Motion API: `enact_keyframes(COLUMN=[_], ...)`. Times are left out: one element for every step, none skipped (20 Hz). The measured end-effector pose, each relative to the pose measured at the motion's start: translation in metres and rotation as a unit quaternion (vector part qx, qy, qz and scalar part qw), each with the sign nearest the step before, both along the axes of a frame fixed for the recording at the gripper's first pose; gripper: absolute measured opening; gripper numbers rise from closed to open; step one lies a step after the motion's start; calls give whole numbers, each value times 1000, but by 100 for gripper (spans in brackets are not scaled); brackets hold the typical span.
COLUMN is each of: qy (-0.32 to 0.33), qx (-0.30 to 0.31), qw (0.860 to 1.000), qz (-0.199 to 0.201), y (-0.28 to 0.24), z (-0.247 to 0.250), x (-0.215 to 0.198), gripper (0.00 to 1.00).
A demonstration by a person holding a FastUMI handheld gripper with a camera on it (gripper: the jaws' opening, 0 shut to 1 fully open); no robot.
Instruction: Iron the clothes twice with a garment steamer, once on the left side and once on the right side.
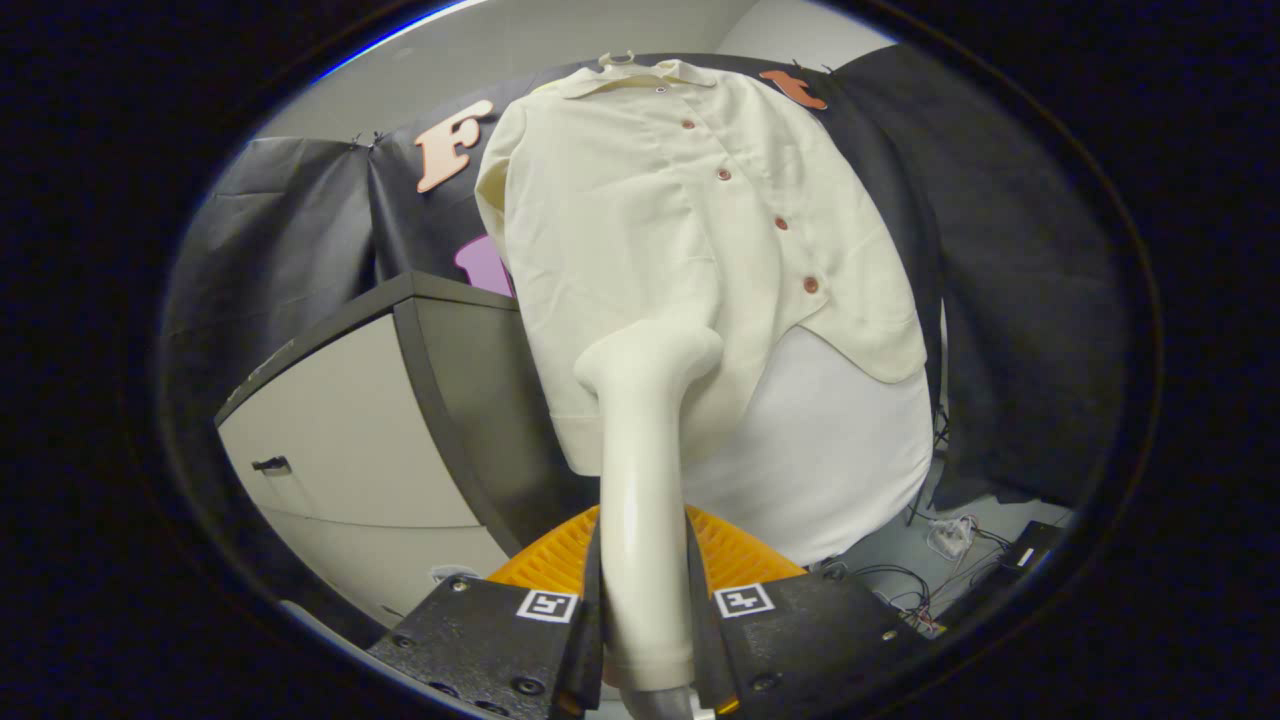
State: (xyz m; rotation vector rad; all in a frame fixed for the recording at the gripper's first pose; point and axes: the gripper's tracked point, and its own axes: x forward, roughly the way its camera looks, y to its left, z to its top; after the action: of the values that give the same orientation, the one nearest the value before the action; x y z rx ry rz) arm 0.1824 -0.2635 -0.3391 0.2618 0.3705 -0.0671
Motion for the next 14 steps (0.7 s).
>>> enact_keyframes(qy=[4, 6, 10, 10, 10, 10, 8, 5, -3, -11, -17, -22, -28, -33], qx=[2, 5, 4, -2, -6, -8, -10, -14, -18, -20, -21, -21, -20, -18], qw=[1000, 1000, 1000, 1000, 1000, 1000, 1000, 1000, 1000, 1000, 999, 999, 999, 999], qz=[1, 3, 8, 10, 13, 16, 20, 22, 22, 21, 19, 18, 15, 12], y=[-1, -1, -2, -2, -4, -6, -6, -8, -12, -16, -21, -25, -31, -37], z=[-1, -1, -1, 0, 4, 9, 16, 23, 35, 47, 59, 68, 80, 93], x=[-2, -4, -7, -11, -13, -15, -15, -16, -14, -12, -9, -7, -4, 0], gripper=[36, 36, 36, 36, 36, 36, 36, 36, 36, 36, 36, 36, 35, 36])
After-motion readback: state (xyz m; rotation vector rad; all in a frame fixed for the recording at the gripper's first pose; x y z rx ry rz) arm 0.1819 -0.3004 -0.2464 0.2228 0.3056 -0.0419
